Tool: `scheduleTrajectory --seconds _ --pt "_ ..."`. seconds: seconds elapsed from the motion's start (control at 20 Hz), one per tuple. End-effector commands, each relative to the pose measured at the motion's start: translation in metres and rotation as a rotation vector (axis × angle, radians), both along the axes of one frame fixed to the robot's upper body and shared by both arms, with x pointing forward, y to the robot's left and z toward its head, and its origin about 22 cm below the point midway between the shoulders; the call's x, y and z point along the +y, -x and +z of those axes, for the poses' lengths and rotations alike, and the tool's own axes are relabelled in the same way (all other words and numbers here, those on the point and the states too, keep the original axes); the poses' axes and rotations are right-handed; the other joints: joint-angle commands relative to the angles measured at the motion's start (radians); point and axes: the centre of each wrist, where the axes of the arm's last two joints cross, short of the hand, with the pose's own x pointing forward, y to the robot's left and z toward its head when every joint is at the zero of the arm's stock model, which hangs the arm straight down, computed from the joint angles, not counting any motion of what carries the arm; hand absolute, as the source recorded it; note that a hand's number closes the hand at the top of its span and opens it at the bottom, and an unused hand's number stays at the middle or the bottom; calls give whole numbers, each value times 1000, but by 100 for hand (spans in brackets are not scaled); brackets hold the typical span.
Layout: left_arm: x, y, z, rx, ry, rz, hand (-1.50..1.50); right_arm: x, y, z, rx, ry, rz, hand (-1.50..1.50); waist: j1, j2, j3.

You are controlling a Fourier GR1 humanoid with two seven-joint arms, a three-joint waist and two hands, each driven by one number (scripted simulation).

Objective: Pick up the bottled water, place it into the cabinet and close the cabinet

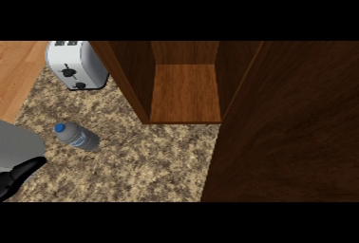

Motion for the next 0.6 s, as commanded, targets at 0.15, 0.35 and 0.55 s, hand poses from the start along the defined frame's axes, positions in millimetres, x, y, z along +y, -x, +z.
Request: scheduleTrajectory --seconds 0.15,0.35,0.55 --pt "19 -20 -47 33 6 27 -150 -1 14 5 -70 59 -56 -150 -2 0 0" --pt "16 -31 -63 56 -17 52 -150 -10 19 20 -74 46 -54 -150 -2 1 0" --pt "27 -48 -79 78 -13 63 -150 -14 27 24 -60 49 -54 -150 -5 1 0"
